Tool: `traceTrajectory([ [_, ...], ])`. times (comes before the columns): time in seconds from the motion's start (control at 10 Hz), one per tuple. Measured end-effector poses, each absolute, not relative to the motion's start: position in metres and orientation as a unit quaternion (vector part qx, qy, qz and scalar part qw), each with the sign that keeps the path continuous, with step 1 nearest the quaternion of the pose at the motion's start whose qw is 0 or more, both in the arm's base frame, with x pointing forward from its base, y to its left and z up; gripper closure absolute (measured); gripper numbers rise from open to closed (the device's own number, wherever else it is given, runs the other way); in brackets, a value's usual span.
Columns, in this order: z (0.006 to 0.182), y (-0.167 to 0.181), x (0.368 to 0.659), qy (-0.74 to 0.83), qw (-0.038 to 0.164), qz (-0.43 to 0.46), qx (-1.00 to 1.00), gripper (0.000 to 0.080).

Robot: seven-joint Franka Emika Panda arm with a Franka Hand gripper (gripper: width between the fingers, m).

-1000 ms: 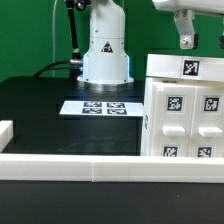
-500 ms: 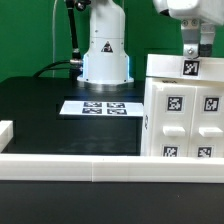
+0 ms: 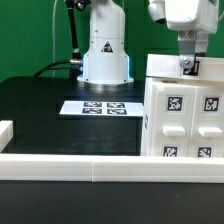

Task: Assemble cabinet

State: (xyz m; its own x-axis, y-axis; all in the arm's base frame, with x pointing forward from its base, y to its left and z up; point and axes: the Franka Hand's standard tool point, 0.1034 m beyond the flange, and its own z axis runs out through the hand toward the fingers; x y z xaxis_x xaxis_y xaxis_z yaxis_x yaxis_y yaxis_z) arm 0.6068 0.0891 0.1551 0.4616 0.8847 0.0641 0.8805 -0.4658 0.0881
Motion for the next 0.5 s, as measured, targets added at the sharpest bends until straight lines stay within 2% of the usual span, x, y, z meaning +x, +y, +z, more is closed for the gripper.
traceTrajectory([
  [0.1, 0.1551, 0.0883, 0.6069, 0.516, 0.021, 0.05, 0.855, 0.0243],
  [0.5, 0.155, 0.088, 0.607, 0.436, 0.016, 0.052, 0.898, 0.0239],
])
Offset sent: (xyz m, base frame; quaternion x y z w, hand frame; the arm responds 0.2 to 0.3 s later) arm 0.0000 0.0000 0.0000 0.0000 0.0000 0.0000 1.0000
